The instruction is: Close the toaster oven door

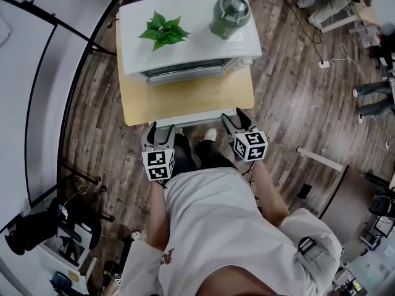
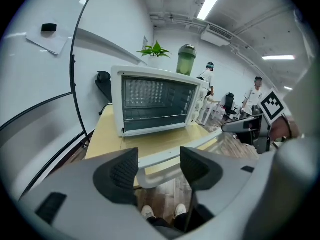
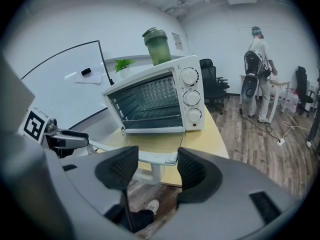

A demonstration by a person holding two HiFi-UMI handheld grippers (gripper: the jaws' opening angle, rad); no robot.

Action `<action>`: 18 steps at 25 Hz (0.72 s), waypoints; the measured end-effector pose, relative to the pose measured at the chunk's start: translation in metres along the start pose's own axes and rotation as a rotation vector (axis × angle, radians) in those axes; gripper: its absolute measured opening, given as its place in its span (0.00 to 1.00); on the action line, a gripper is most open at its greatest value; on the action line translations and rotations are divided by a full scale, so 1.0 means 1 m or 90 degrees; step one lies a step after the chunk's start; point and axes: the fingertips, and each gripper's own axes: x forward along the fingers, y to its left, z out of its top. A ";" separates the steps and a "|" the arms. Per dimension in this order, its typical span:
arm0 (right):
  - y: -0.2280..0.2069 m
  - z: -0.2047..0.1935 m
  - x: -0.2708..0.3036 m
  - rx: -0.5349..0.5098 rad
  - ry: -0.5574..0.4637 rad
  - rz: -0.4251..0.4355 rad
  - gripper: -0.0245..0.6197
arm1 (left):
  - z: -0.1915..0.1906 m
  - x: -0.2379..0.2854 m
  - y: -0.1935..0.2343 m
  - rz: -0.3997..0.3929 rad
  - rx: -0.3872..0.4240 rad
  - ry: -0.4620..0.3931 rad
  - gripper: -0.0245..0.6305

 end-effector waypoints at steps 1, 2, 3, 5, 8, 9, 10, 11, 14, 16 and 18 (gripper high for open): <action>0.000 0.002 0.000 0.001 -0.003 0.000 0.42 | 0.003 -0.002 -0.002 -0.003 0.005 -0.004 0.43; 0.000 0.004 -0.001 0.001 -0.006 -0.001 0.42 | 0.006 -0.004 -0.004 -0.008 0.011 -0.010 0.43; 0.000 0.006 -0.001 0.002 -0.009 -0.001 0.42 | 0.009 -0.007 -0.007 -0.013 0.019 -0.015 0.42; 0.001 0.011 -0.003 0.004 -0.017 -0.001 0.42 | 0.014 -0.013 -0.012 -0.025 0.042 -0.021 0.42; 0.002 0.019 -0.004 0.009 -0.031 0.000 0.42 | 0.016 -0.019 -0.019 -0.047 0.082 -0.018 0.38; 0.002 0.022 -0.005 0.010 -0.036 0.000 0.42 | 0.017 -0.021 -0.021 -0.054 0.093 -0.017 0.37; 0.002 0.026 -0.005 0.010 -0.040 0.000 0.42 | 0.018 -0.021 -0.023 -0.062 0.104 -0.016 0.36; 0.002 0.028 -0.005 0.011 -0.043 -0.001 0.42 | 0.018 -0.021 -0.026 -0.068 0.117 -0.014 0.36; 0.003 0.034 -0.005 0.011 -0.052 -0.003 0.42 | 0.018 -0.018 -0.033 -0.082 0.148 -0.008 0.35; 0.003 0.037 -0.006 0.011 -0.057 -0.005 0.42 | 0.017 -0.014 -0.035 -0.087 0.162 -0.004 0.35; 0.003 0.041 -0.006 0.011 -0.062 -0.007 0.42 | 0.014 -0.010 -0.035 -0.088 0.171 0.002 0.34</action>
